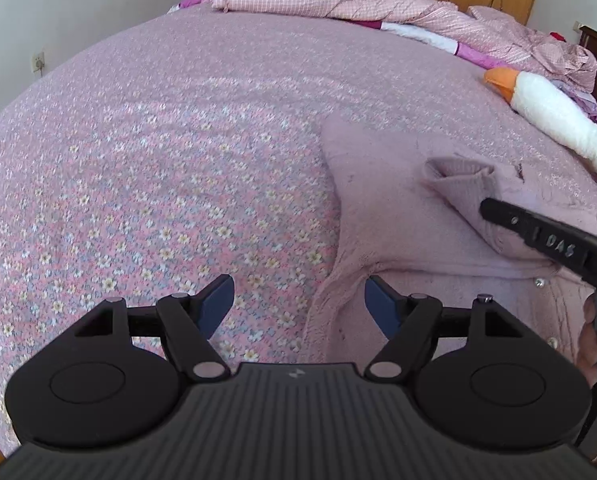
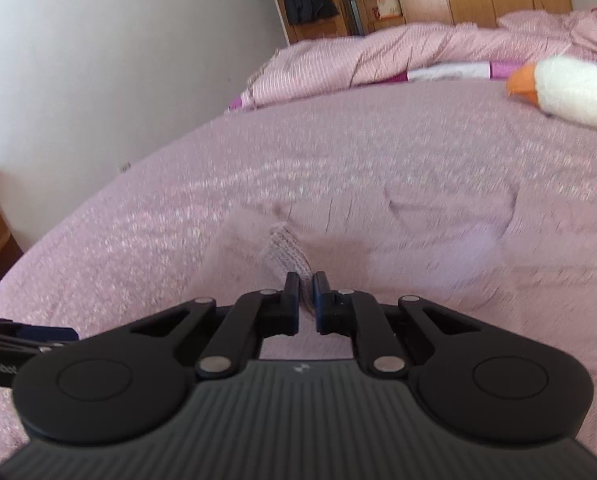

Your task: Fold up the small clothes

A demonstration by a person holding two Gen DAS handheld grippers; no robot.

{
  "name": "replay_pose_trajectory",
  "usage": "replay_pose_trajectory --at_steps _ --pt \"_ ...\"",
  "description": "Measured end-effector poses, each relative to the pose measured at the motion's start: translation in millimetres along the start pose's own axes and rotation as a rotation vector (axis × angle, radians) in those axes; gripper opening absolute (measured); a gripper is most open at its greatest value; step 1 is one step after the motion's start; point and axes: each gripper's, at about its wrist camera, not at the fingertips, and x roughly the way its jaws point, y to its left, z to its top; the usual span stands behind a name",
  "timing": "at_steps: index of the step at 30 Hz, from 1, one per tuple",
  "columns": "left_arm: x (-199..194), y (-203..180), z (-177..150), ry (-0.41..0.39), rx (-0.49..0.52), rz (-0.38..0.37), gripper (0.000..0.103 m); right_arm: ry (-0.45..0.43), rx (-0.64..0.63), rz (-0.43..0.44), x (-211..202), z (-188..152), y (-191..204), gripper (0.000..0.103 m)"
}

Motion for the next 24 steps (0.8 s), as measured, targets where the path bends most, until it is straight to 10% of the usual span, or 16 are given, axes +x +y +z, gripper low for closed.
replay_pose_trajectory --at_steps 16,24 --pt "21.9 -48.9 27.2 -0.055 0.061 -0.051 0.078 -0.219 0.147 -0.181 -91.7 33.5 -102.8 0.010" --pt "57.5 -59.2 19.9 -0.009 0.107 0.007 0.078 -0.150 0.324 -0.361 -99.3 -11.2 -179.8 0.011"
